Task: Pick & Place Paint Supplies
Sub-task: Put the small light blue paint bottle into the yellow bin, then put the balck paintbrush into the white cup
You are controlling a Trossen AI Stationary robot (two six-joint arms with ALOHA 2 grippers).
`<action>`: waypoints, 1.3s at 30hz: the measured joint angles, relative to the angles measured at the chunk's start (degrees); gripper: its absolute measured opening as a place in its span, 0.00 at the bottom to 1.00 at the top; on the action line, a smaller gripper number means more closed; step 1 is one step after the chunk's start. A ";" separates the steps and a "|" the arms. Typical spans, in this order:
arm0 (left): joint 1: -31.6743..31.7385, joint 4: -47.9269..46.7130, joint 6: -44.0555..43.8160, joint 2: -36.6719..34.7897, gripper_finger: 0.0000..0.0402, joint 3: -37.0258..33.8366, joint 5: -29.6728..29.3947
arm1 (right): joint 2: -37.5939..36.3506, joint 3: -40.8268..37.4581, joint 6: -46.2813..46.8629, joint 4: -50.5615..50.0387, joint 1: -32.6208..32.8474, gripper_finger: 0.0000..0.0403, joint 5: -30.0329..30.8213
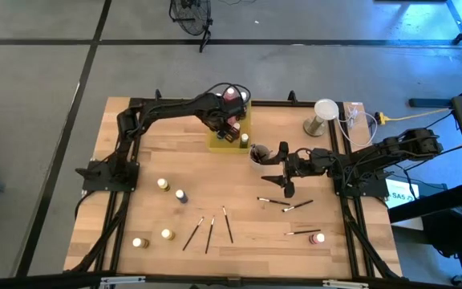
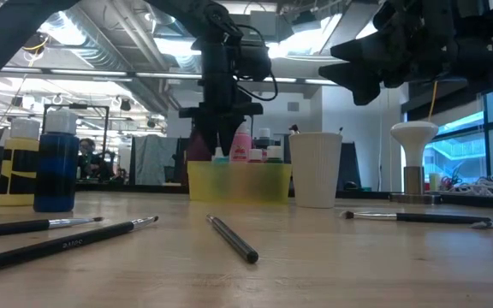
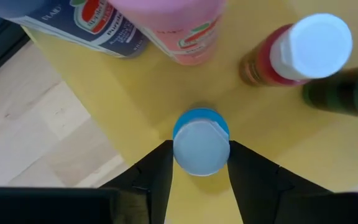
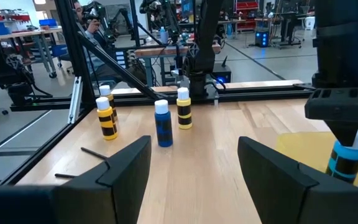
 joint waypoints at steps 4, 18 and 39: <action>0.01 0.02 0.45 0.00 0.37 0.00 0.00 | 0.00 0.00 0.01 -0.19 0.00 0.60 0.00; 0.01 -0.02 -0.23 -0.02 0.50 0.00 0.19 | 0.00 0.00 0.01 -0.44 0.00 0.60 -0.15; -6.64 -12.32 -5.38 -14.20 0.50 0.00 7.48 | 0.00 0.00 0.62 -1.53 0.00 0.60 -4.19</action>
